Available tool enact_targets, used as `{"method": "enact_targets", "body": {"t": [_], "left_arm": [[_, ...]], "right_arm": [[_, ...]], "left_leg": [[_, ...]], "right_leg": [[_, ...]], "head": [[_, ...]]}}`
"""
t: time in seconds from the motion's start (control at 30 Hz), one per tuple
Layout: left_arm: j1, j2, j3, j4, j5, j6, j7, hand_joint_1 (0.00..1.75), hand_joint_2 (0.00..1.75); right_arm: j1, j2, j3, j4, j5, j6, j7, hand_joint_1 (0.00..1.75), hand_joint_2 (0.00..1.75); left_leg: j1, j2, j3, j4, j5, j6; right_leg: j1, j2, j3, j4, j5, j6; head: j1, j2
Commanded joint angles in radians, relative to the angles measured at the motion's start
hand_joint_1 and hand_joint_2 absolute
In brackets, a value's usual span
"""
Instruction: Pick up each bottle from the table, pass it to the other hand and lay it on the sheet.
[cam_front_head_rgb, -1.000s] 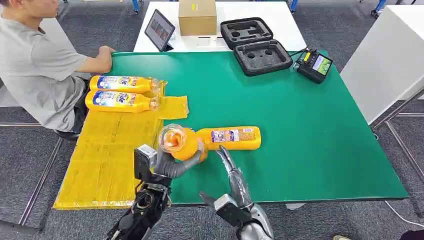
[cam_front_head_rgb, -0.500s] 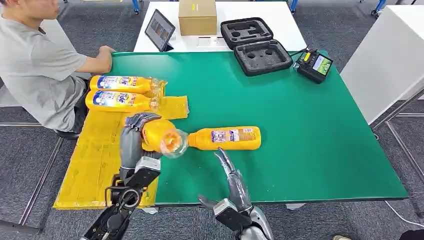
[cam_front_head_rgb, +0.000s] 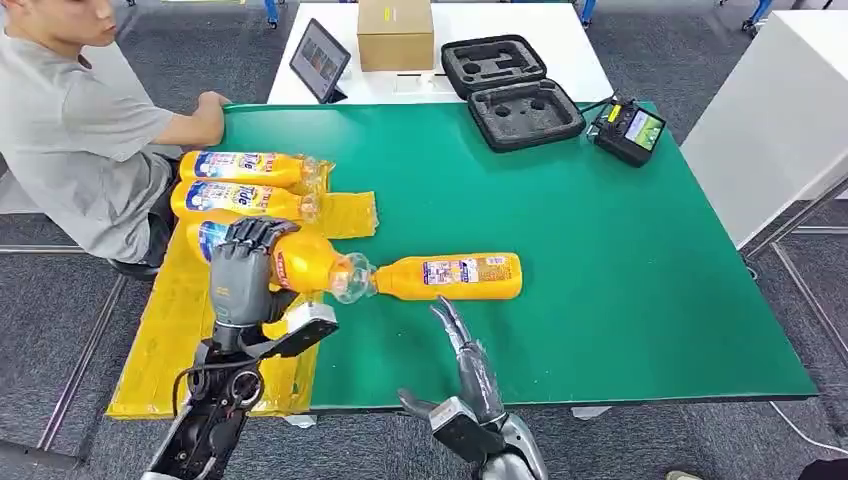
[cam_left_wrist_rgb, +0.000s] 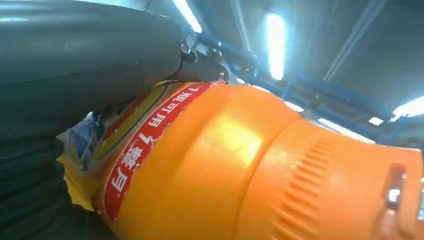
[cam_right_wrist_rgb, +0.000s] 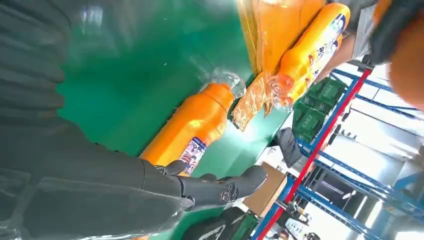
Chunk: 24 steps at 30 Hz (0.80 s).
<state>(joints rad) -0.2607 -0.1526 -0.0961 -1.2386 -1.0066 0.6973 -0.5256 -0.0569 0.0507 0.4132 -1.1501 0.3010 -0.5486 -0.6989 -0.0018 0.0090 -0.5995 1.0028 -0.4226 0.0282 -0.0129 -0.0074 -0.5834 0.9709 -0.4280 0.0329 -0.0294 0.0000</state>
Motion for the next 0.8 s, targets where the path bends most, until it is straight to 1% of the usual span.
{"method": "enact_targets", "body": {"t": [0.03, 0.07, 0.13, 0.23, 0.27, 0.4, 0.43, 0.53, 0.63, 0.8], "left_arm": [[-0.097, 0.031, -0.024, 0.225, -0.236, 0.001, 0.299, 1.75, 1.75], [-0.103, 0.037, -0.04, 0.236, -0.24, -0.004, 0.319, 1.75, 1.75], [-0.13, 0.056, -0.085, 0.287, -0.272, -0.047, 0.411, 1.75, 1.75], [-0.153, 0.064, -0.1, 0.329, -0.311, -0.078, 0.477, 1.75, 1.75], [-0.153, 0.064, -0.1, 0.329, -0.311, -0.078, 0.477, 1.75, 1.75], [-0.175, 0.068, -0.113, 0.369, -0.316, -0.117, 0.505, 1.75, 1.75], [-0.182, 0.067, -0.114, 0.382, -0.313, -0.128, 0.509, 1.75, 1.75], [-0.193, 0.07, -0.122, 0.406, -0.319, -0.138, 0.521, 1.75, 1.75], [-0.201, 0.065, -0.127, 0.425, -0.31, -0.159, 0.52, 1.75, 1.75], [-0.229, 0.059, -0.126, 0.467, -0.313, -0.211, 0.553, 1.75, 1.75]], "right_arm": [[-0.004, 0.026, -0.05, 0.023, 0.011, 0.023, 0.001, 0.0, 1.75], [-0.003, 0.027, -0.053, 0.022, 0.013, 0.026, 0.001, 0.0, 1.75], [-0.001, 0.031, -0.061, 0.02, 0.021, 0.036, 0.001, 0.0, 1.75], [-0.002, 0.034, -0.066, 0.022, 0.025, 0.041, 0.001, 0.0, 1.75], [-0.002, 0.034, -0.066, 0.022, 0.025, 0.041, 0.001, 0.0, 1.75], [-0.003, 0.04, -0.073, 0.025, 0.028, 0.045, 0.001, 0.0, 1.75], [-0.003, 0.042, -0.075, 0.026, 0.03, 0.047, 0.001, 0.0, 1.75], [-0.001, 0.047, -0.08, 0.025, 0.036, 0.052, 0.001, 0.0, 1.75], [-0.002, 0.046, -0.082, 0.026, 0.036, 0.055, 0.001, 0.0, 1.75], [-0.009, 0.048, -0.089, 0.034, 0.041, 0.064, 0.001, 0.0, 1.75]], "left_leg": [[0.002, -0.002, 0.004, 0.0, -0.001, -0.003], [0.001, -0.003, 0.002, -0.001, 0.0, -0.001], [0.002, -0.004, 0.003, -0.001, 0.0, -0.002], [0.001, -0.003, 0.002, -0.001, 0.0, -0.001], [0.001, -0.003, 0.003, -0.001, -0.001, -0.002], [0.0, -0.002, 0.001, -0.001, 0.0, -0.001], [0.001, -0.003, 0.002, 0.0, -0.001, -0.002], [0.001, -0.002, 0.003, 0.0, -0.001, -0.002], [0.001, -0.002, 0.003, 0.0, -0.001, -0.002], [0.001, -0.002, 0.001, 0.0, 0.0, -0.001]], "right_leg": [[0.002, -0.001, 0.005, -0.001, -0.002, -0.002], [0.0, -0.001, 0.003, -0.001, -0.001, -0.001], [0.001, -0.003, 0.005, -0.001, -0.001, -0.002], [0.001, -0.002, 0.003, -0.001, -0.001, -0.001], [0.001, -0.002, 0.004, -0.001, -0.001, -0.002], [0.0, -0.001, 0.001, 0.0, -0.001, -0.001], [0.001, -0.002, 0.003, 0.0, -0.001, -0.001], [0.001, 0.0, 0.003, -0.001, -0.001, -0.002], [0.001, -0.001, 0.003, -0.001, -0.001, -0.002], [0.001, -0.001, 0.001, 0.0, -0.001, -0.001]], "head": [[0.0, 0.0], [0.0, 0.0], [0.0, 0.0], [0.0, 0.0], [0.0, 0.0], [0.0, 0.0], [0.0, 0.0], [0.0, 0.0], [0.0, 0.0], [0.0, 0.0]]}}
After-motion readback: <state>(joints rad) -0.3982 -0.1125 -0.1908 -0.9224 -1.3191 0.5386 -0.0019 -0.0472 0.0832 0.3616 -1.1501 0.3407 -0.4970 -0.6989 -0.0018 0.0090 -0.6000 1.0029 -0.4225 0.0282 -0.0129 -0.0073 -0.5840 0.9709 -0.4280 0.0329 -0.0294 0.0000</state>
